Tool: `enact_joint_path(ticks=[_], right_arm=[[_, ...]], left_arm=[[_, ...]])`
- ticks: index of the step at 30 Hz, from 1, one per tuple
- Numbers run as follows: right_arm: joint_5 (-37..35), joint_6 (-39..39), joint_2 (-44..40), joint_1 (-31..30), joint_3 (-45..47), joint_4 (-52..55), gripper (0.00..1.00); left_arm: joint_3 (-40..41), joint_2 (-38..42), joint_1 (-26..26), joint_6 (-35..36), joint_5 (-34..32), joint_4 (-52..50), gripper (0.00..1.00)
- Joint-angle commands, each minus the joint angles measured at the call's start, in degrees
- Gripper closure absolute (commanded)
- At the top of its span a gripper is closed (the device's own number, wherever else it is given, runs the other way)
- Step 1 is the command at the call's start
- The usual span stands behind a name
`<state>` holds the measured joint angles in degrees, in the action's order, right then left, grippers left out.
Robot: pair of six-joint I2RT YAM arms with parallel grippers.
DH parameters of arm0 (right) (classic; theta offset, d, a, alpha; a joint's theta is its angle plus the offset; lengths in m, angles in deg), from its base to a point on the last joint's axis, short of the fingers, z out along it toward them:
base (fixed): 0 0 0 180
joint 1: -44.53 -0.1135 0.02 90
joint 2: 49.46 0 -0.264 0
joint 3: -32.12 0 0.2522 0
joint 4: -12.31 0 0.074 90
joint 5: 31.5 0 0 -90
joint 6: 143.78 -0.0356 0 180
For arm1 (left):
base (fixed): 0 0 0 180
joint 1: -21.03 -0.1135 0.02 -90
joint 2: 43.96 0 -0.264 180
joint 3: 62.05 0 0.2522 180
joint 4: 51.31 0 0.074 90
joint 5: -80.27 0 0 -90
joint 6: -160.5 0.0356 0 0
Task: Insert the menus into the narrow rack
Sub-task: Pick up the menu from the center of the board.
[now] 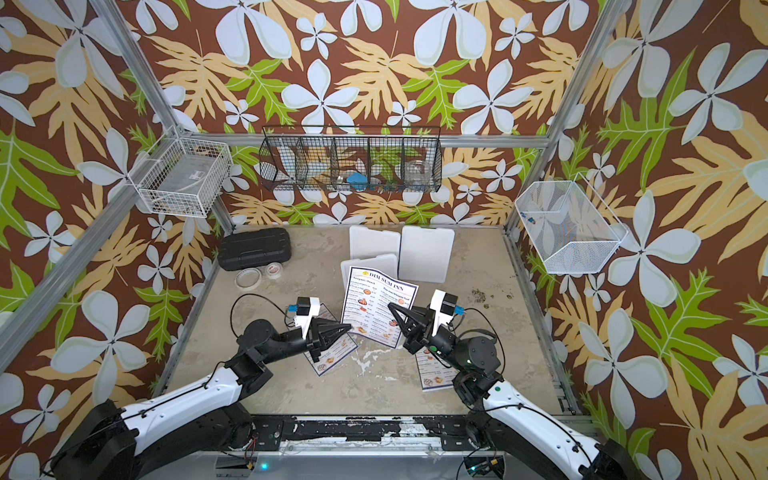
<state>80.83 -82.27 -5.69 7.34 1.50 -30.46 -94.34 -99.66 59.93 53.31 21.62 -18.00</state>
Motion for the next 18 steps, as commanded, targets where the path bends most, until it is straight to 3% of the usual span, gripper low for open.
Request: enact_joint_path(ticks=[1,3,7,13,18], right_arm=[[-1.1,1.2,0.3,-0.1,0.0,-0.5,0.82],[-3.8,3.9,-0.4,0.0,-0.3,3.1,0.64],[-0.7,8.3,-1.1,1.8,-0.2,4.7,0.51],[4.8,12.4,-1.1,3.3,-1.4,7.1,0.49],[8.1,10.8,0.8,6.7,-1.6,4.5,0.5]], left_arm=[[-1.0,1.2,-0.2,0.0,-1.3,-1.2,1.0],[-1.5,1.8,-0.2,0.8,-1.4,-2.7,1.0],[-2.7,2.3,-0.2,2.8,-1.4,-6.3,1.0],[-4.4,1.9,-0.2,4.6,-1.9,-9.0,1.0],[-4.7,2.0,-1.0,4.2,-3.3,-9.4,1.0]])
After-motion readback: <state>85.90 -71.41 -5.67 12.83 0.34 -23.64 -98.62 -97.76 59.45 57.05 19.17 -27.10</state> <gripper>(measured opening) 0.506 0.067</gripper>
